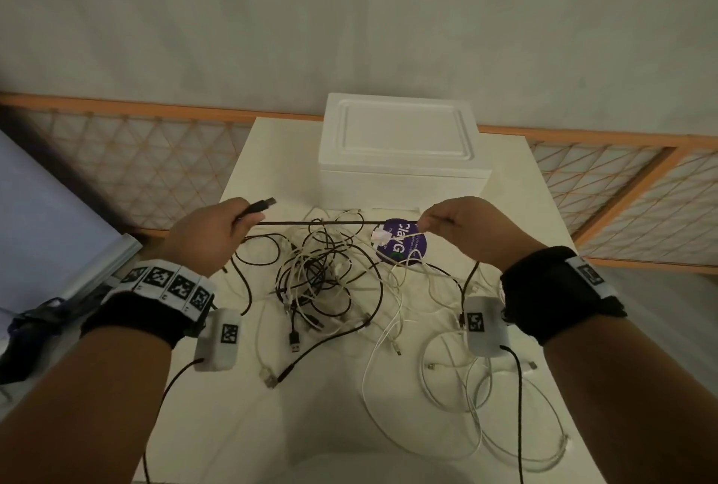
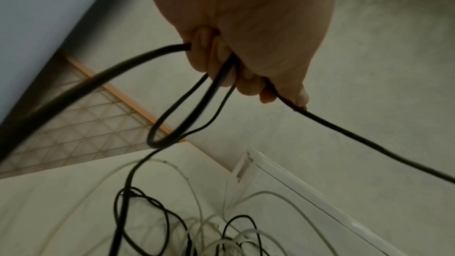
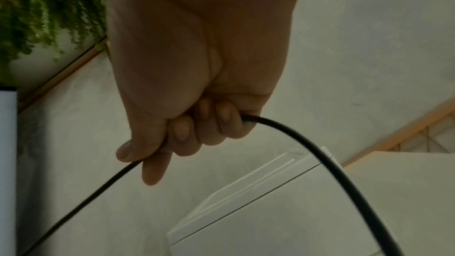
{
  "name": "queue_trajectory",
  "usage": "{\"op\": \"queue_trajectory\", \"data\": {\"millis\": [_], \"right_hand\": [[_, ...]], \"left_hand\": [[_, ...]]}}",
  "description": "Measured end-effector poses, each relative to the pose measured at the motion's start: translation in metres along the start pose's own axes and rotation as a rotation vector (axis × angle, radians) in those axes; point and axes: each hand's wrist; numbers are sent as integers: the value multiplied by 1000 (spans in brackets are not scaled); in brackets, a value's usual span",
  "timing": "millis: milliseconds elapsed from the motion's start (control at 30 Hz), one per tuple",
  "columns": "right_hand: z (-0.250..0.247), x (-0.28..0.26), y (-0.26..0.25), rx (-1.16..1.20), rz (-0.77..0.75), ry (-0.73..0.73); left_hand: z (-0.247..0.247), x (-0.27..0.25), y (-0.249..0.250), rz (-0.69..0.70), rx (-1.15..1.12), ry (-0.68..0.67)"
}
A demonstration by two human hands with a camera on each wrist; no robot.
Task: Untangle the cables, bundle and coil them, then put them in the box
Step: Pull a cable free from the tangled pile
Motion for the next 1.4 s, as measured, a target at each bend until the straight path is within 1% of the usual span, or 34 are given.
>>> {"op": "queue_trajectory", "data": {"millis": [100,200,267,333,400,433,467,500,533,567,600,633,667,700,733,767,800,833,867,900,933,1000,1033,1133,1167,1233,1300,1333,1400], "right_hand": [[-10,-7,11,-84,32,49],[-22,-20,34,-211,67,96],[-27,-25,51,-241,96,129],[-31,-25,67,-273,100,175],[-36,-25,82,-338,135,236],[-40,-26,90,-390,184,287],[-45,-29,96,-448,257,359],[-51,-33,103,-502,356,451],[-58,-37,108,-535,464,560],[-64,-39,113,-531,561,665],[-69,-39,113,-507,618,746],[-69,-34,106,-492,609,787],[-64,-26,95,-475,523,800],[-53,-16,79,-426,379,769],[-36,-5,55,-304,228,676],[-13,3,28,-149,97,517],[13,7,0,-28,-4,310],[38,10,-28,42,-50,92],[60,12,-50,76,-68,-94],[78,15,-61,102,-92,-218],[91,19,-68,140,-107,-262],[100,24,-71,249,-120,-222],[101,26,-70,268,-131,-194],[107,28,-75,116,-244,-195],[107,27,-78,55,-269,-202],[96,27,-75,-74,-272,-167],[75,26,-61,-160,-230,-97],[64,22,-53,-203,-227,-73],[47,14,-40,-331,-286,-25]], "left_hand": [[4,0,-4,-47,-6,-14],[6,-3,-14,-113,-6,-37],[6,-7,-23,-188,-12,-17],[4,-9,-24,-235,-16,4],[2,-5,-14,-226,-40,-20],[2,-2,-4,-214,-78,-51],[2,1,7,-222,-164,-84],[1,4,18,-266,-339,-114],[-1,5,28,-342,-612,-146],[-4,6,37,-416,-937,-201],[-8,5,46,-455,-1251,-254],[-10,4,55,-460,-1486,-290],[-12,3,63,-449,-1620,-315],[-12,2,73,-439,-1687,-321],[-13,1,83,-434,-1726,-314],[-11,1,93,-439,-1761,-297],[-10,2,101,-451,-1808,-281],[-8,2,107,-463,-1856,-261],[-7,3,112,-483,-1905,-232],[-6,3,115,-505,-1942,-187],[-4,3,115,-530,-1970,-131],[-2,0,110,-524,-1989,-37],[0,-2,107,-495,-1976,-31],[4,-13,112,-420,-1886,-135],[4,-15,113,-422,-1865,-118],[-1,-17,106,-470,-1922,1],[-5,-15,86,-569,-1996,132],[-6,-14,76,-624,-2002,175],[-7,-12,64,-689,-1976,240]]}}
Point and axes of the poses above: each hand's wrist, its own x-axis towards the middle knuckle, its own z-axis out of the palm, y = z × x, and after that the axes turned 13 degrees about x, right-handed
